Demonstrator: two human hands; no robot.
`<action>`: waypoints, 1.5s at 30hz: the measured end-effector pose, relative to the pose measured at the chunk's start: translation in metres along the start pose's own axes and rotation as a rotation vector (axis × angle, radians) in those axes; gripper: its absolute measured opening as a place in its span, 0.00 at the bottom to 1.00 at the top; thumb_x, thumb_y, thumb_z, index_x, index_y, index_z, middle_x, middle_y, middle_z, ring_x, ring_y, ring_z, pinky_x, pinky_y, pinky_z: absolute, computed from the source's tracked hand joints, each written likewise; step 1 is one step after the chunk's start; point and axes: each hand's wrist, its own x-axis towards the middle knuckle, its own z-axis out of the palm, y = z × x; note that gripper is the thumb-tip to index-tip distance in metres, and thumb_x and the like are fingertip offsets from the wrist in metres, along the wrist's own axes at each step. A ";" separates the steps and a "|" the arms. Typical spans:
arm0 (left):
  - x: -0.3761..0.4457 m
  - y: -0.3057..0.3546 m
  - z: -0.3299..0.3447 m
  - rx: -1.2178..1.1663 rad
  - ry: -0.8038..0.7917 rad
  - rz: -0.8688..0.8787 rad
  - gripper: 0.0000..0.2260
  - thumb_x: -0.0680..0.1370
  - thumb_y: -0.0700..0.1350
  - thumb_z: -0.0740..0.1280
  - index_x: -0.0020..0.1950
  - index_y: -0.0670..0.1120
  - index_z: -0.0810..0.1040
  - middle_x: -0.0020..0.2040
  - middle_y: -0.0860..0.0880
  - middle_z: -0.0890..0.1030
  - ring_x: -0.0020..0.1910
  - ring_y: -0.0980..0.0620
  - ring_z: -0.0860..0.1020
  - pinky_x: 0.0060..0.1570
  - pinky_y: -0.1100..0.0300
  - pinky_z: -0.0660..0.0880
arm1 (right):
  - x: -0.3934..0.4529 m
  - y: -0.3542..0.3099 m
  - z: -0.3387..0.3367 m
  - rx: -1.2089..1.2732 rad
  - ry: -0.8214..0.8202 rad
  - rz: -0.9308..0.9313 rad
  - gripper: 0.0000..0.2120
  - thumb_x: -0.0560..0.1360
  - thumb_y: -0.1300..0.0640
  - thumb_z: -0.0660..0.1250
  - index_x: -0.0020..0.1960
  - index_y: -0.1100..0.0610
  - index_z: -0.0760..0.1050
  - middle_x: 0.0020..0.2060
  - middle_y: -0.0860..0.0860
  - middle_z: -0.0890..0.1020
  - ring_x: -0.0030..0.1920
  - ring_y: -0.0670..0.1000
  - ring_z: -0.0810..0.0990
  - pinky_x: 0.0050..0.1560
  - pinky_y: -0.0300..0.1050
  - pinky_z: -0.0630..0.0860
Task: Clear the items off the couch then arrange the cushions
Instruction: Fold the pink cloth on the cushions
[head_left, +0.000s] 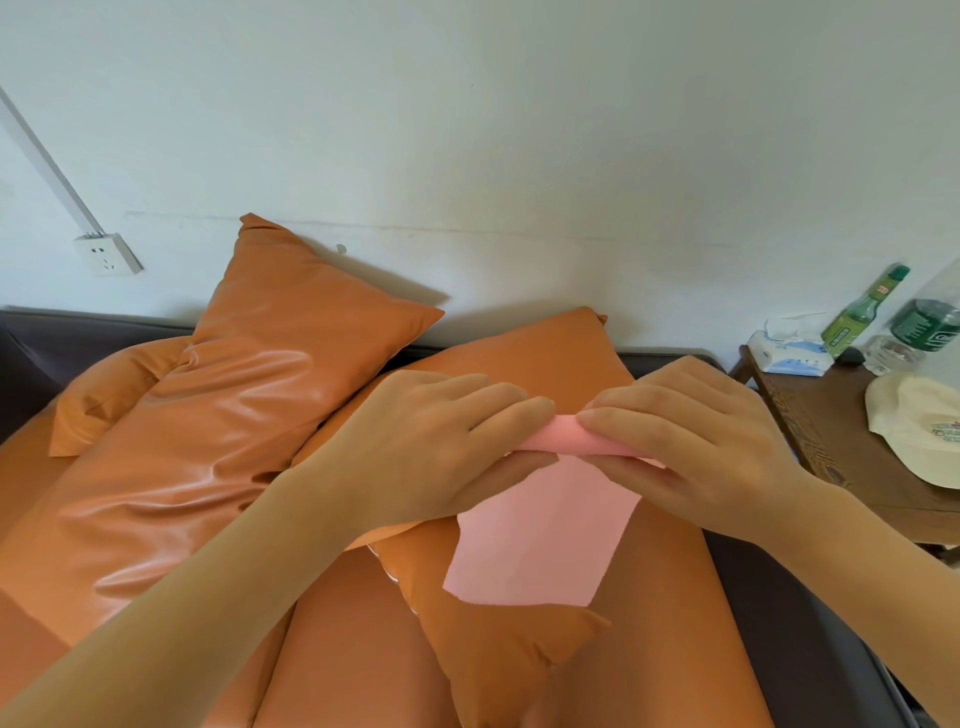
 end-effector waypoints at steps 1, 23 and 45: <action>0.000 0.000 0.000 -0.001 0.009 0.004 0.11 0.79 0.50 0.68 0.58 0.46 0.74 0.44 0.50 0.83 0.34 0.49 0.78 0.24 0.53 0.70 | 0.001 0.000 0.001 -0.002 -0.004 0.001 0.14 0.75 0.56 0.72 0.57 0.58 0.73 0.44 0.53 0.84 0.40 0.53 0.80 0.40 0.49 0.74; -0.004 -0.010 -0.001 0.031 -0.008 0.058 0.11 0.79 0.43 0.66 0.61 0.45 0.73 0.45 0.49 0.83 0.37 0.49 0.79 0.26 0.54 0.72 | -0.003 0.001 0.005 -0.046 -0.027 0.034 0.17 0.75 0.51 0.71 0.60 0.57 0.72 0.45 0.52 0.84 0.40 0.53 0.81 0.42 0.51 0.74; 0.005 -0.002 -0.007 -0.061 -0.064 -0.076 0.12 0.79 0.49 0.66 0.57 0.44 0.82 0.35 0.52 0.80 0.28 0.51 0.70 0.23 0.58 0.65 | 0.002 0.006 0.005 -0.015 0.054 0.013 0.15 0.74 0.54 0.73 0.56 0.58 0.74 0.43 0.53 0.84 0.37 0.54 0.81 0.37 0.51 0.74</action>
